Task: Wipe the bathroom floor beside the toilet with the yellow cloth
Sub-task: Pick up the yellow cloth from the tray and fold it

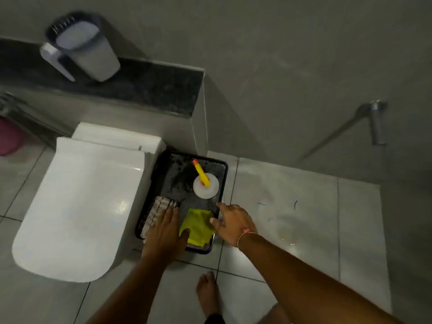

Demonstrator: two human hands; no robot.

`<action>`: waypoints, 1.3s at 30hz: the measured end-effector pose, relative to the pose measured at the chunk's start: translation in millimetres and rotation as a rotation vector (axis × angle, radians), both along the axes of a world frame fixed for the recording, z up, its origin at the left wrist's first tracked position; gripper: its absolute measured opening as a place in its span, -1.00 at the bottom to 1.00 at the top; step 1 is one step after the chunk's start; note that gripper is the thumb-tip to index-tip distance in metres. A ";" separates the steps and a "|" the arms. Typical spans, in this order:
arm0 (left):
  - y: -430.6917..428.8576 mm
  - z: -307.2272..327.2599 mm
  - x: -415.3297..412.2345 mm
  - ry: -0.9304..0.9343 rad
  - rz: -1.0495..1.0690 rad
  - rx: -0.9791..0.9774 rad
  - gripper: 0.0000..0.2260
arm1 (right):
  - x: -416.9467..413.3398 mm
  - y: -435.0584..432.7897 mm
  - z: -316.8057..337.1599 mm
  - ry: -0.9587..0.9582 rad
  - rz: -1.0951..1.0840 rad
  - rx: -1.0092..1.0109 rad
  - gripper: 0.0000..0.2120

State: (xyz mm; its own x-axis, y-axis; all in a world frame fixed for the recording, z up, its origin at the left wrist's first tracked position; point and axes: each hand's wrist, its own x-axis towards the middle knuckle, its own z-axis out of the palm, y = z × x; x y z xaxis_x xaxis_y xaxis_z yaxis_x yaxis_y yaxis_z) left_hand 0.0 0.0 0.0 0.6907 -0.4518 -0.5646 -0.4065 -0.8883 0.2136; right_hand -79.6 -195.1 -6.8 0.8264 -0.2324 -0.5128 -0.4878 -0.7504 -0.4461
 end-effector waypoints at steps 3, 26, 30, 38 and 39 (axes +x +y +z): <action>-1.1 -49.7 3.9 0.107 0.052 0.043 -0.31 | 10.5 12.4 -55.1 -0.021 0.044 -0.016 -0.56; -18.8 -146.0 -2.0 0.242 0.721 -0.154 -0.75 | 29.3 25.7 -146.6 -0.091 0.067 -0.160 -0.60; -25.5 -124.8 -7.8 0.221 0.738 -0.252 -0.75 | 19.6 18.9 -130.6 -0.145 -0.052 -0.055 -0.64; -95.4 -65.6 -47.0 0.295 0.655 -0.548 -0.78 | -41.5 -62.8 -72.6 -0.224 -0.558 0.458 -0.74; -110.5 -63.4 -54.0 0.322 0.637 -0.571 -0.73 | -54.3 -76.8 -66.7 -0.252 -0.663 0.550 -0.74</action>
